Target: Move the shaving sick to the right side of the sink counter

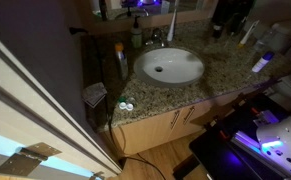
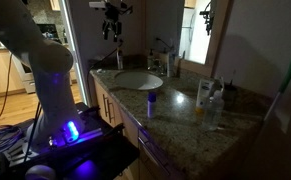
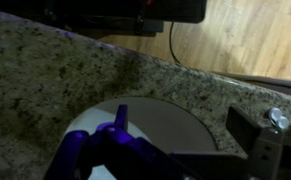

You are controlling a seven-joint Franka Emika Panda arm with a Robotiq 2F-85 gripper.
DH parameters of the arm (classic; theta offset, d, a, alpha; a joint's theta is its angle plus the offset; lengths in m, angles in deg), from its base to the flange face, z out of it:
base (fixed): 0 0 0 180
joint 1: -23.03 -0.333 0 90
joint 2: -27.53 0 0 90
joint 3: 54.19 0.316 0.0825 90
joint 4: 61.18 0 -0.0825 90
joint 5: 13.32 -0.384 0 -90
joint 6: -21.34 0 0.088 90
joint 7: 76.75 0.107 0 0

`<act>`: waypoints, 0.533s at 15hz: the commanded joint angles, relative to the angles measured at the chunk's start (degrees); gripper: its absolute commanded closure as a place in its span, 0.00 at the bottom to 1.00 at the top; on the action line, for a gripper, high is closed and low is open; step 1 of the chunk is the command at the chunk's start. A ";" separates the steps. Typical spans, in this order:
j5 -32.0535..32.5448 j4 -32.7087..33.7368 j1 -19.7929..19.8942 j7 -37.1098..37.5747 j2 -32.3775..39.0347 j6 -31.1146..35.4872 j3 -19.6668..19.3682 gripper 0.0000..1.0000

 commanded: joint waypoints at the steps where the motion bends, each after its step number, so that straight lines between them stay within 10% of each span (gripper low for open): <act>1: -7.24 8.91 0.36 7.94 9.74 3.46 0.86 0.00; 8: -8.13 9.92 0.21 9.33 10.02 3.89 0.65 0.00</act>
